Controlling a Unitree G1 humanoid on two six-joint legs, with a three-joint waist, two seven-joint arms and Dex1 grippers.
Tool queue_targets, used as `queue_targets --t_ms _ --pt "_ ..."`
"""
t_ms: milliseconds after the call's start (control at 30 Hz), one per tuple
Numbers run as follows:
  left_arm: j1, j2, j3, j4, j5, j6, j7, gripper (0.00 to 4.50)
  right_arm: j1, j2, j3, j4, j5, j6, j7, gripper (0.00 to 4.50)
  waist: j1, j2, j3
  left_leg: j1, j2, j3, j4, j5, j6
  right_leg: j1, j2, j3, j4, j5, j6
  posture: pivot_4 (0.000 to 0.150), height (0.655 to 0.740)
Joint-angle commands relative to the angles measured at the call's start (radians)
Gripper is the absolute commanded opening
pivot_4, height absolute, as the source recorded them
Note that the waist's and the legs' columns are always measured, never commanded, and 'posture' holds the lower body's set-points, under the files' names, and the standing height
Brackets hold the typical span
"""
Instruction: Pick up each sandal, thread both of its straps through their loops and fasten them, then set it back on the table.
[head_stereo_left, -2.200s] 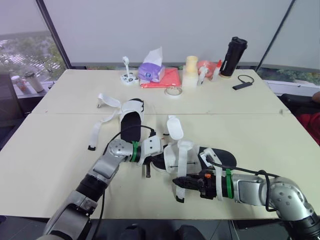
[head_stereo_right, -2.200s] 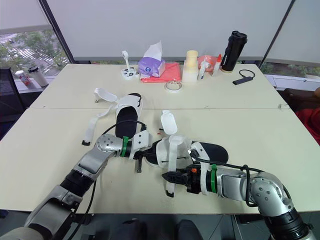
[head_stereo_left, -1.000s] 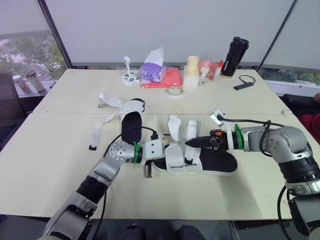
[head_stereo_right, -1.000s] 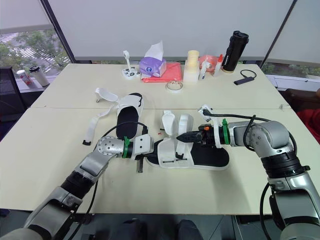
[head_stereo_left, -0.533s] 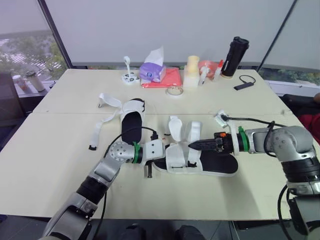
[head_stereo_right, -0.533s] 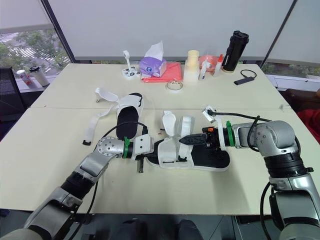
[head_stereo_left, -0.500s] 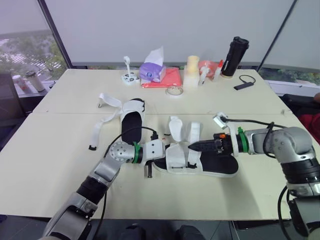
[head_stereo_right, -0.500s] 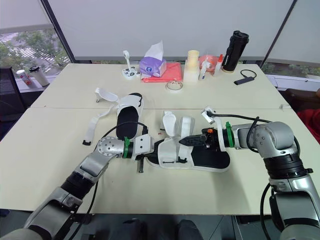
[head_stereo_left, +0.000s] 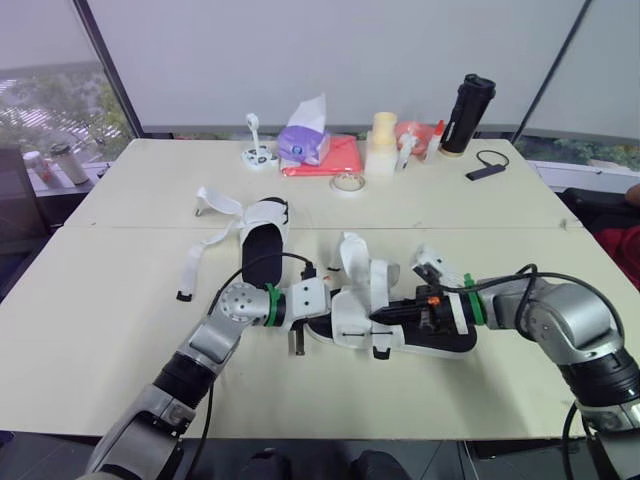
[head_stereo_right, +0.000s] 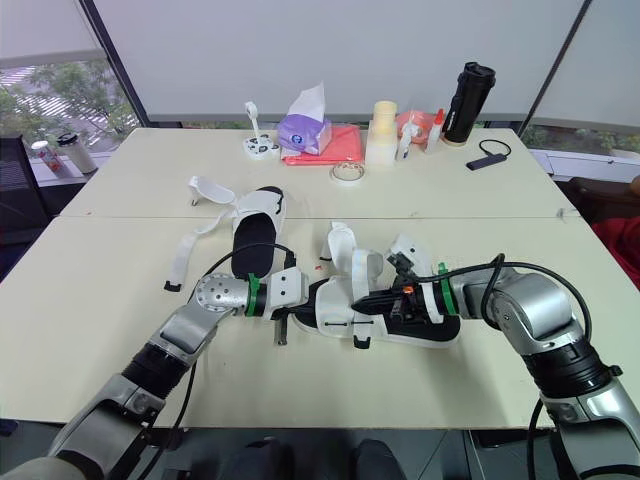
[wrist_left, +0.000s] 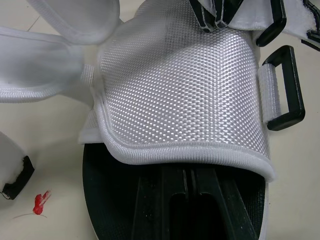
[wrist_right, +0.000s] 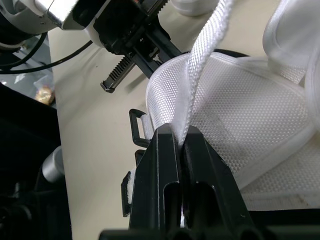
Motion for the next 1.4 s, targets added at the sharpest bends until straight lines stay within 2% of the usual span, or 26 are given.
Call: queue_targets --t_ms 33,133,200,333,433,567,733,833,1000,1200,1400 --pt "0.013 0.008 -0.008 0.045 0.030 0.026 0.005 0.00 0.029 0.000 -0.029 -0.024 -0.008 -0.008 -0.008 1.35 0.000 0.000 0.000 0.000 0.000 0.000 0.000 0.000 0.000 0.000 0.000 0.000 0.000 0.000 0.000 0.150 0.7400" --pt "0.011 0.004 -0.014 0.051 0.029 0.023 0.000 0.00 0.060 0.013 -0.099 -0.052 0.015 -0.008 -0.047 2.87 0.001 0.000 0.000 0.000 0.000 0.000 0.000 0.000 0.000 0.000 0.000 0.000 0.000 0.000 0.000 0.150 0.7400" --pt "0.013 0.002 -0.016 0.050 0.029 0.021 -0.003 0.00 0.088 0.028 -0.203 -0.084 0.064 0.024 -0.100 3.83 0.002 0.000 0.000 0.000 0.000 0.000 0.000 0.000 0.000 0.000 0.000 0.000 0.000 0.000 0.000 0.150 0.7400" --pt "0.019 0.003 -0.016 0.047 0.027 0.021 -0.010 0.00 0.201 0.033 -0.396 -0.213 0.218 0.135 -0.184 3.83 0.006 0.000 0.000 -0.001 0.000 0.000 0.000 0.000 0.000 0.000 0.000 0.000 -0.001 0.000 0.000 0.150 0.7400" --pt "0.020 0.002 -0.016 0.051 0.028 0.018 -0.015 0.00 0.343 0.021 -0.510 -0.336 0.369 0.227 -0.212 3.83 0.007 0.000 0.000 -0.001 0.000 -0.001 -0.001 0.000 0.000 0.000 0.000 0.000 -0.002 0.000 0.000 0.150 0.7400" --pt "0.016 -0.003 -0.018 0.058 0.027 0.014 -0.026 0.00 0.487 0.011 -0.542 -0.450 0.454 0.249 -0.247 3.83 0.003 0.000 0.000 -0.001 0.000 -0.001 -0.001 0.000 0.000 0.001 0.000 -0.001 -0.002 0.000 0.000 0.150 0.7400" --pt "0.007 -0.016 -0.028 0.076 0.030 0.004 -0.041 0.00 0.580 0.029 -0.391 -0.536 0.311 0.142 -0.306 3.83 0.001 0.000 0.000 0.007 0.000 -0.001 -0.002 0.000 0.000 0.009 0.001 -0.001 -0.005 0.000 0.000 0.150 0.7400" --pt "0.003 -0.015 -0.026 0.081 0.032 0.000 -0.046 0.00 0.564 0.084 -0.344 -0.486 0.252 0.078 -0.355 3.83 0.000 0.000 0.000 0.010 0.000 -0.001 -0.003 0.000 0.001 0.014 0.001 -0.001 -0.008 0.000 0.000 0.150 0.7400" --pt "0.004 -0.009 -0.023 0.082 0.033 -0.005 -0.052 0.00 0.556 0.072 -0.308 -0.430 0.163 0.004 -0.348 3.83 0.001 0.000 0.000 0.010 0.000 -0.001 -0.003 -0.001 0.002 0.014 0.001 -0.001 -0.009 0.001 0.000 0.150 0.7400" --pt "0.002 -0.008 -0.020 0.082 0.035 -0.004 -0.052 0.00 0.544 0.065 -0.295 -0.387 0.132 -0.034 -0.322 3.83 0.001 0.000 0.000 0.010 0.000 -0.001 -0.003 -0.001 0.002 0.014 0.001 -0.001 -0.009 0.001 0.000 0.150 0.7400" --pt "0.002 -0.010 -0.019 0.084 0.036 -0.004 -0.048 0.00 0.524 0.113 -0.282 -0.397 0.191 -0.001 -0.336 3.83 0.001 0.000 0.000 0.010 0.000 -0.001 -0.003 -0.001 0.002 0.014 0.001 -0.001 -0.009 0.001 0.000 0.150 0.7400"
